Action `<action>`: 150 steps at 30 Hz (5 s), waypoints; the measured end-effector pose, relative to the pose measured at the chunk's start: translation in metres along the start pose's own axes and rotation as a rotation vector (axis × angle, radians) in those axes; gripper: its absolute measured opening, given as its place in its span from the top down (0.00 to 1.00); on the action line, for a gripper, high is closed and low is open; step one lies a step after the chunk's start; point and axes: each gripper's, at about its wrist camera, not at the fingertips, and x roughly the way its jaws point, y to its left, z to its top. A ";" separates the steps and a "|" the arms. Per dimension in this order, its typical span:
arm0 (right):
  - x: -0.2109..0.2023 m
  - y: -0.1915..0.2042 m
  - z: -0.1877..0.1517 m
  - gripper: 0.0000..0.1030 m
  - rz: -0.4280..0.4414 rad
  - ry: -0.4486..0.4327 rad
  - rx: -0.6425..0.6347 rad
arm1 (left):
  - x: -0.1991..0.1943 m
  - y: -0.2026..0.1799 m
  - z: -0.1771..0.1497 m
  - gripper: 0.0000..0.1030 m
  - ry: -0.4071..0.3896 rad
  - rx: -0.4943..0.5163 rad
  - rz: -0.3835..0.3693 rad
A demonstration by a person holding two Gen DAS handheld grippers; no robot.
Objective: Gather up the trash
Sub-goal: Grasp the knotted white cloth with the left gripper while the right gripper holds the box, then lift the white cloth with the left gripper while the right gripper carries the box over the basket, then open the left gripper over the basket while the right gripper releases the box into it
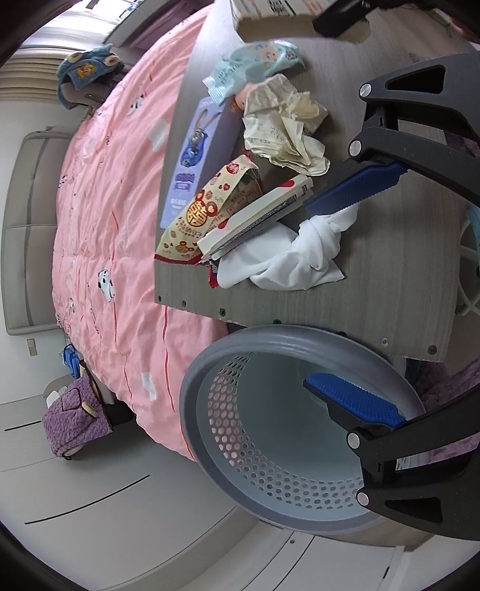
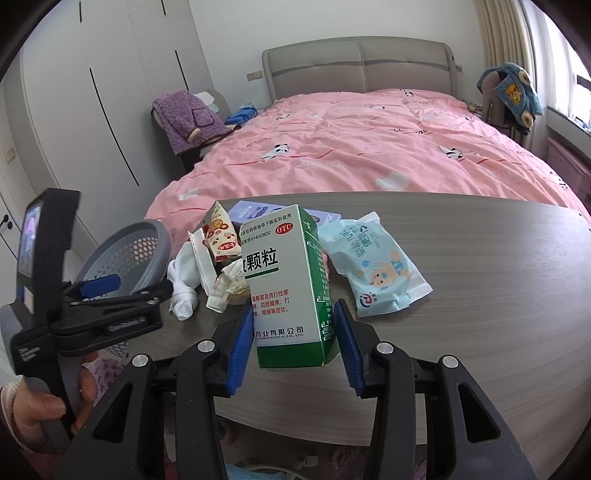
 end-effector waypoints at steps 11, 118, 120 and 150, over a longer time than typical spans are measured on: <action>-0.001 -0.013 -0.002 0.59 0.014 -0.007 0.031 | 0.015 -0.020 0.003 0.19 0.012 0.051 0.018; 0.081 0.170 0.050 0.59 0.246 0.103 -0.222 | -0.022 0.184 0.001 0.66 -0.101 -0.188 0.001; 0.091 0.183 0.048 0.59 0.259 0.123 -0.242 | -0.016 0.193 -0.003 0.66 -0.095 -0.200 0.020; 0.116 0.218 0.047 0.44 0.283 0.147 -0.282 | -0.004 0.213 -0.014 0.33 -0.089 -0.264 0.111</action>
